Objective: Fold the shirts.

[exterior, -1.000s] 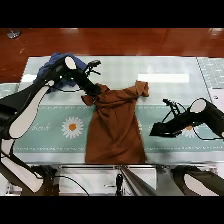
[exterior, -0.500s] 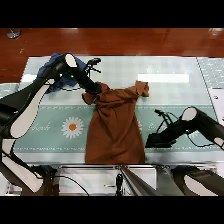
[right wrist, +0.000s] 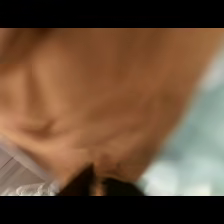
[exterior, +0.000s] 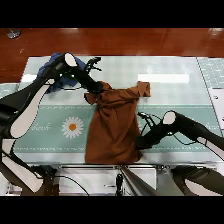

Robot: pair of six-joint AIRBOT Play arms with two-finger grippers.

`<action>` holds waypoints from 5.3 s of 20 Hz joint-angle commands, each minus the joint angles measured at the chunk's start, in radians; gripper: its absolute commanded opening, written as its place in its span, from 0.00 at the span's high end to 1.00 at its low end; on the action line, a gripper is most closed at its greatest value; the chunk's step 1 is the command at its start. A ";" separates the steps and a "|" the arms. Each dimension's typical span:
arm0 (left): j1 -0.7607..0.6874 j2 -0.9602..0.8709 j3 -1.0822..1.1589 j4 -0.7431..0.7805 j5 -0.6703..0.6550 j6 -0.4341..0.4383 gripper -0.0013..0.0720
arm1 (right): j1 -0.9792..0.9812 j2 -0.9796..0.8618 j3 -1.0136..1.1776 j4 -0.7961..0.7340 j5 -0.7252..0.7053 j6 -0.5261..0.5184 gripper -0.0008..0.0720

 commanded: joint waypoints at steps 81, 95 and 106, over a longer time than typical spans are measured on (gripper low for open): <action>0.001 0.605 -0.973 -0.616 0.303 0.311 0.93 | -0.583 -0.326 0.471 0.016 -0.011 -0.082 0.34; 0.410 0.742 -0.397 -0.842 0.198 0.278 0.93 | -0.602 -0.064 1.053 0.027 0.143 -0.058 0.95; 0.756 1.066 0.121 -0.309 0.135 -0.035 0.93 | -0.606 0.539 1.310 -0.218 0.247 0.001 0.95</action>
